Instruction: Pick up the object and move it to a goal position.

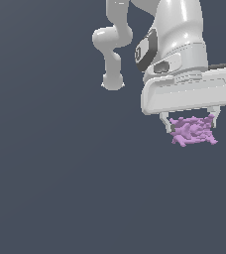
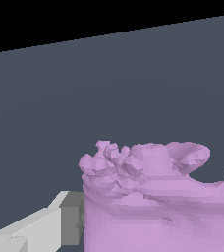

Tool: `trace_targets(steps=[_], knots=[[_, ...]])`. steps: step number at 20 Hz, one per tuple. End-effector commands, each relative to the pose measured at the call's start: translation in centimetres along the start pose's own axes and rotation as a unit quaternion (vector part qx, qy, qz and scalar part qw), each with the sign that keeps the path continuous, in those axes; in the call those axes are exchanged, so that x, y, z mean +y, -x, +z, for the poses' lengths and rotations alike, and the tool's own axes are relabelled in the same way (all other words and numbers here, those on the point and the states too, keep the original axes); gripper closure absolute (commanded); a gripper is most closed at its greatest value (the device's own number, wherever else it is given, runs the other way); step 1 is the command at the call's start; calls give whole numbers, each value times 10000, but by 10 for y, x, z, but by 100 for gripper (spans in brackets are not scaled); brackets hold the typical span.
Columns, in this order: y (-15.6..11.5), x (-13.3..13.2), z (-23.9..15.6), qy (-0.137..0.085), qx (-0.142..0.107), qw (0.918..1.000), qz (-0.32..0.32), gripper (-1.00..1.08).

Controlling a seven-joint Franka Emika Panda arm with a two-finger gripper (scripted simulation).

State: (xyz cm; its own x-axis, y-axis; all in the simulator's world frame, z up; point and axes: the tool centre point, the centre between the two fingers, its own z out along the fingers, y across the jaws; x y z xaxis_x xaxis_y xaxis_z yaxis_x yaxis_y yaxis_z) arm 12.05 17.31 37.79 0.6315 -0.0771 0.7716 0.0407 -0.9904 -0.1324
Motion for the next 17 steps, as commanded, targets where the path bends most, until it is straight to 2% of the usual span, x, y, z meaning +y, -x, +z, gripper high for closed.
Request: trace_targets(steps=[1,8,17], knots=[[-10,-9,-11,-40,194,9998,-27,108],[-24,-23,-28,-82,470,9988,-74,108],[-29,-27,-34,-90,566,9983,-93,108]])
